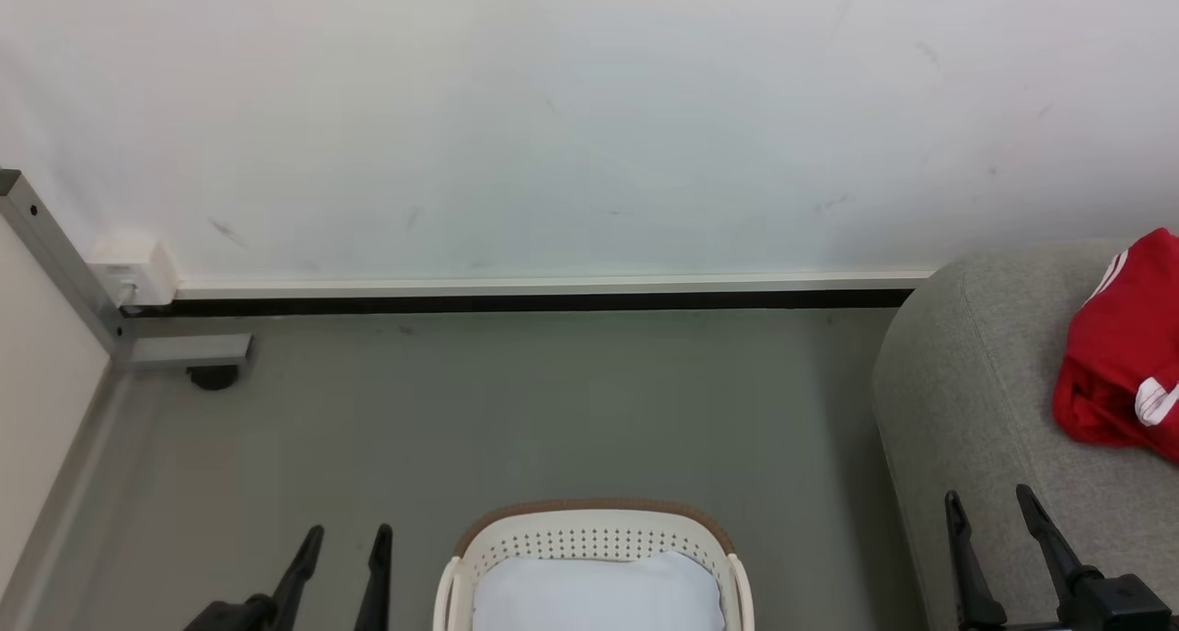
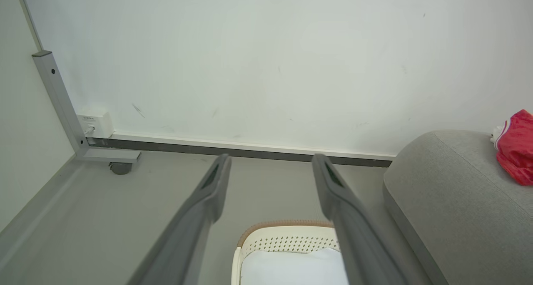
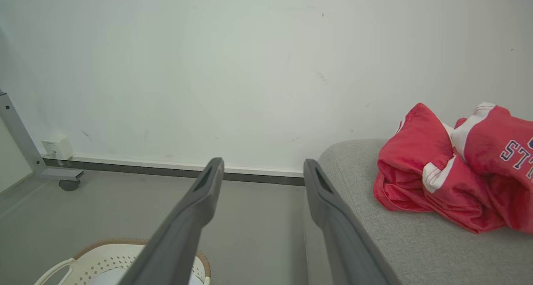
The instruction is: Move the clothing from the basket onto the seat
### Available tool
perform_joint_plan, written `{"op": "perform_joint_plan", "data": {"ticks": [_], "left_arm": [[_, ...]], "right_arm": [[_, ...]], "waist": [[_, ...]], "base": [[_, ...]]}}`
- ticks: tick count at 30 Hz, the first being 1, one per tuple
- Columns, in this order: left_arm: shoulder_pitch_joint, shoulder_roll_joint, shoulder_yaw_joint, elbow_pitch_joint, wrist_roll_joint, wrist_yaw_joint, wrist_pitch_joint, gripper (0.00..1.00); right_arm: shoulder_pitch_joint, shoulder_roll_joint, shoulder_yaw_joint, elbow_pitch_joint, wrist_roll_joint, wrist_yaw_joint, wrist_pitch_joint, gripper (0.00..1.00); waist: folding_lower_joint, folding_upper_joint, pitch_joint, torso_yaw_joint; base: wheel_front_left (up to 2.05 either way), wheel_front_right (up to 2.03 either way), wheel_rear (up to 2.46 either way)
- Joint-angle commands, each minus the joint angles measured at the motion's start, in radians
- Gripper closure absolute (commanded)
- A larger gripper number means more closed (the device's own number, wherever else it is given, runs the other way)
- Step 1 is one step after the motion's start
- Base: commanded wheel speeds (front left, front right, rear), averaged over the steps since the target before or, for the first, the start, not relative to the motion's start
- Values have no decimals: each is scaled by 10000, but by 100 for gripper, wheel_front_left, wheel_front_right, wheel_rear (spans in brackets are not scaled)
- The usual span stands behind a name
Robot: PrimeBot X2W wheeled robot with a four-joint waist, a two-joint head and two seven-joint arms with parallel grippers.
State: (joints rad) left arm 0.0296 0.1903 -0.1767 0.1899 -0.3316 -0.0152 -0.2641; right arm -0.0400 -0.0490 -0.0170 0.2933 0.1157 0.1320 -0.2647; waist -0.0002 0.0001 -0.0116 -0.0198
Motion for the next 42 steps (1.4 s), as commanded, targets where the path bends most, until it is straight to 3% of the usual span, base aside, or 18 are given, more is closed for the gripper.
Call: {"op": "perform_joint_plan", "data": {"ticks": [1, 17, 18, 23, 42], "left_arm": [[130, -59, 74, 56, 119, -79, -3, 0], [51, -637, 653, 417, 820, -804, -4, 0], [6, -636, 639, 402, 755, -819, 0, 100], [61, -754, 604, 773, 582, -819, 59, 100], [-314, -910, 1182, 703, -2714, -905, 978, 100]], "right_arm": [[-36, -29, -20, 44, 48, -26, 8, 0], [-70, -28, -97, 24, 58, -26, 8, 0], [-2, -2, -78, 36, 72, 0, 0, 100], [102, 74, -90, 409, 247, 0, 69, 100], [-108, 43, -302, 155, 3879, -4, 976, 100]], "waist": [[2, -1, -5, -19], [2, -1, 45, -220], [2, -1, 46, -223], [2, -1, 47, -223], [2, -1, 62, -159]], "base": [[0, 0, 0], [0, 0, 0], [0, 0, 0], [0, 0, 0], [0, 0, 0]]}}
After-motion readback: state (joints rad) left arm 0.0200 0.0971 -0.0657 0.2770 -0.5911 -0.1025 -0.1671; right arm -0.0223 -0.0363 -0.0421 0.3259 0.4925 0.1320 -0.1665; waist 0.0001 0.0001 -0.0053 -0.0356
